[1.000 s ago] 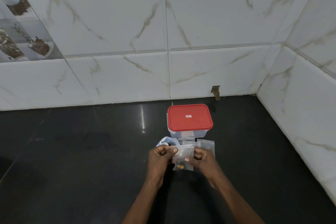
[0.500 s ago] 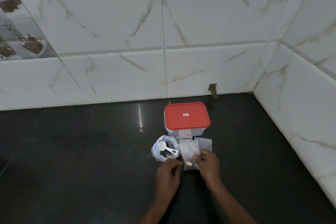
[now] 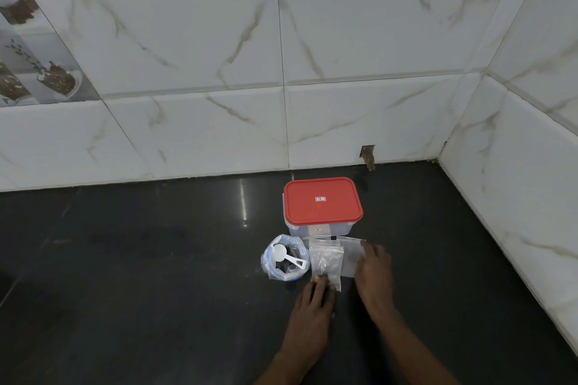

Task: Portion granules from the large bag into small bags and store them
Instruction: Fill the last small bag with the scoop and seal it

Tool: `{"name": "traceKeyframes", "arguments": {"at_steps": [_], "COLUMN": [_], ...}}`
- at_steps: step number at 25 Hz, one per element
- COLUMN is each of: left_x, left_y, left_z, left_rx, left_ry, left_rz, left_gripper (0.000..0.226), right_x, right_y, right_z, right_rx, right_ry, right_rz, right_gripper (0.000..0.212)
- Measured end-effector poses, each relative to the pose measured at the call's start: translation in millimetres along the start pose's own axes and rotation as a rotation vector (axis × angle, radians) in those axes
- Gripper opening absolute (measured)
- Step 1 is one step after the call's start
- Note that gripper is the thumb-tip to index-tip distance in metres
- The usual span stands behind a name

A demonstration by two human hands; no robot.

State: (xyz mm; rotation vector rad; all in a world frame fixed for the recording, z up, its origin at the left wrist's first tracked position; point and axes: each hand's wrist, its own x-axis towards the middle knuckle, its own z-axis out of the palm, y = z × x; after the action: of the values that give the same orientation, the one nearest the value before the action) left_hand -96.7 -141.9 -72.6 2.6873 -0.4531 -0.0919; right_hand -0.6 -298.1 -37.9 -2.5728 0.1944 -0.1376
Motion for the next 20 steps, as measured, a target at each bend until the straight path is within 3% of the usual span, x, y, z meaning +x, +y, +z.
{"name": "traceKeyframes", "arguments": {"at_steps": [3,6,11,13,16,18,20], "left_x": [4.6,6.1,11.2,9.3,16.0,26.0,37.0], "left_y": [5.6,6.2,5.6,7.4,26.9,46.3,59.5], "left_z": [-6.3,-8.3,-11.4,-12.4,-35.9,-65.4,-93.7], "left_rx": [0.011,0.031,0.133,0.083,-0.312,-0.595,-0.931], "left_ry": [0.006,-0.009,-0.049,0.041,0.162,0.329,0.399], "left_rz": [0.017,0.027,-0.034,-0.061,-0.113,-0.231,-0.409], "left_gripper": [0.064,0.068,0.071,0.065,0.045,0.028,0.026], "right_x": [24.6,38.7,45.0,38.5,14.6,-1.0,-16.2], "right_y": [10.9,10.7,15.0,15.0,3.4,-9.7,-24.8], "right_z": [3.7,8.0,-9.8,-29.0,-61.9,-77.1,-83.2], "right_rx": [-0.137,-0.239,0.095,0.175,0.198,0.226,0.235], "right_ry": [-0.166,-0.238,-0.180,-0.115,-0.023,0.013,0.029], "right_rz": [-0.086,-0.147,0.018,0.003,-0.196,-0.296,-0.353], "right_gripper": [0.058,0.052,0.020,0.022,0.027,0.025,0.022]}}
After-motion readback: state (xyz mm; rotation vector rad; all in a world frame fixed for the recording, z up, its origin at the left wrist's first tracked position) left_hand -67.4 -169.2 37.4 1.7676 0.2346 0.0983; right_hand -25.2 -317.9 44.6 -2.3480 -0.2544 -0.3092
